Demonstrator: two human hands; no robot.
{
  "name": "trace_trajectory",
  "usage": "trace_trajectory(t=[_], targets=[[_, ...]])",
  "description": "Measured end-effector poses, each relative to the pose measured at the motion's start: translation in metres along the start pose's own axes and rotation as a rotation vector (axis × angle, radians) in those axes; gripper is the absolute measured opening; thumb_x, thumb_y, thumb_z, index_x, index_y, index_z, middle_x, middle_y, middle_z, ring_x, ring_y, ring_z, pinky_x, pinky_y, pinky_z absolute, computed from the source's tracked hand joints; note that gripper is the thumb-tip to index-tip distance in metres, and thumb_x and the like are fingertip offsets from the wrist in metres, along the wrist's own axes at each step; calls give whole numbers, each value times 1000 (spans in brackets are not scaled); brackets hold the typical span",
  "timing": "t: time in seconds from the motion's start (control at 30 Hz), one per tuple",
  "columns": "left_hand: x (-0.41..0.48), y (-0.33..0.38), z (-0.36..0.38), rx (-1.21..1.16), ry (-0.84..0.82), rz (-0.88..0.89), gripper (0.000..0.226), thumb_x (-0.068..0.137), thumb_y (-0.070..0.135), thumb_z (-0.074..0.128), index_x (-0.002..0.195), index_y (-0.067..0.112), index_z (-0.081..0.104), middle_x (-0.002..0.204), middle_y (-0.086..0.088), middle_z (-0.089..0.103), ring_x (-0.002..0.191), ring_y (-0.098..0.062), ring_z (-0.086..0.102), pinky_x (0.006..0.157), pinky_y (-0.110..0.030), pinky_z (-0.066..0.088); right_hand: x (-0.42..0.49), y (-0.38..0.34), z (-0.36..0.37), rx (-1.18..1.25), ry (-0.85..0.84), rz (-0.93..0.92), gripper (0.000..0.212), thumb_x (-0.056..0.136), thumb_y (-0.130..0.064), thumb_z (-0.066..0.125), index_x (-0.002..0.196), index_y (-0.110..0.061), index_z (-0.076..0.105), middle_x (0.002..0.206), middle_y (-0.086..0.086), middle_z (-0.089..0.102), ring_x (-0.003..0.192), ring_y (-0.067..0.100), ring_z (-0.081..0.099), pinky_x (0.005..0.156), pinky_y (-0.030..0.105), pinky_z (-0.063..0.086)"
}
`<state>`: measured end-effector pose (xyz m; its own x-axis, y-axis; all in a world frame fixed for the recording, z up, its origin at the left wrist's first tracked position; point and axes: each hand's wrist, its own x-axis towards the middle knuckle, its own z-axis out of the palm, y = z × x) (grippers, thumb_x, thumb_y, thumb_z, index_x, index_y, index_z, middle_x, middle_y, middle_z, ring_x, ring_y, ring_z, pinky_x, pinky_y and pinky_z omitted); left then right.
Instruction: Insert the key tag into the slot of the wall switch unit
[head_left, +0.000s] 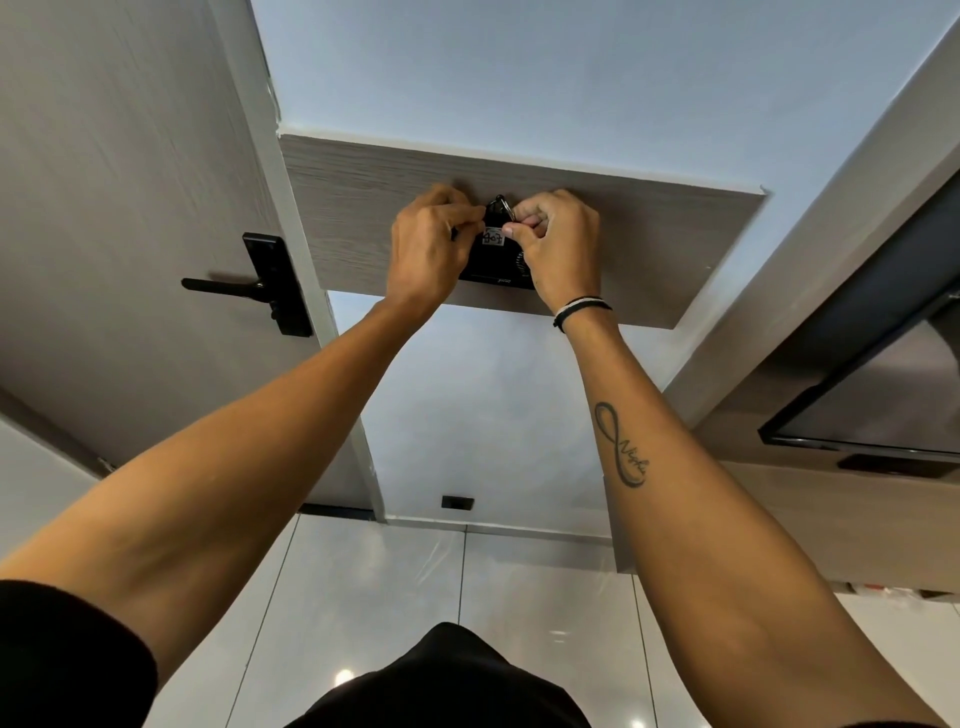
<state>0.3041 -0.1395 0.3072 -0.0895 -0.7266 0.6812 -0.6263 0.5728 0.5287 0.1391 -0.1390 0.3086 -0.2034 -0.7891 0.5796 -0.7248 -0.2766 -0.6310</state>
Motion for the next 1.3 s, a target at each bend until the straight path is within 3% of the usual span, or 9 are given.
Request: trace_trajectory(t=[0.17, 0.37, 0.8, 1.17, 1.3], targets=[[1, 3, -2, 32, -11, -1, 17, 96, 10, 74, 109, 6, 85, 107, -12, 80, 95, -27, 74, 82, -35, 58, 0, -1, 0, -5, -3, 17, 11, 80, -12, 87, 85, -11, 77, 89, 5, 72, 74, 18, 69, 74, 38, 63], [0, 2, -1, 37, -25, 4, 17, 98, 10, 73, 109, 7, 85, 106, -13, 79, 92, -29, 73, 81, -41, 59, 1, -2, -1, -29, -26, 34, 12, 81, -13, 87, 88, -11, 78, 92, 6, 75, 77, 18, 71, 77, 40, 64], [-4, 3, -3, 61, -10, 20, 18, 99, 13, 71, 109, 7, 85, 106, -13, 78, 92, -30, 73, 77, -37, 55, -1, -5, -4, -46, -49, 36, 11, 82, -14, 86, 89, -9, 79, 93, 9, 76, 80, 23, 73, 78, 43, 63], [-5, -6, 3, 51, 14, 29, 19, 99, 12, 70, 109, 6, 84, 107, -14, 77, 89, -32, 73, 73, -46, 60, -3, -3, -2, -58, -42, 16, 9, 85, -14, 84, 90, -9, 79, 94, 9, 75, 84, 24, 72, 81, 45, 62], [-6, -10, 2, 154, 14, 108, 22, 101, 14, 65, 114, 7, 81, 111, -14, 75, 92, -36, 71, 72, -49, 60, -1, -2, -8, -93, -80, -24, 10, 85, -10, 83, 95, -9, 79, 98, 10, 73, 87, 25, 72, 82, 46, 63]])
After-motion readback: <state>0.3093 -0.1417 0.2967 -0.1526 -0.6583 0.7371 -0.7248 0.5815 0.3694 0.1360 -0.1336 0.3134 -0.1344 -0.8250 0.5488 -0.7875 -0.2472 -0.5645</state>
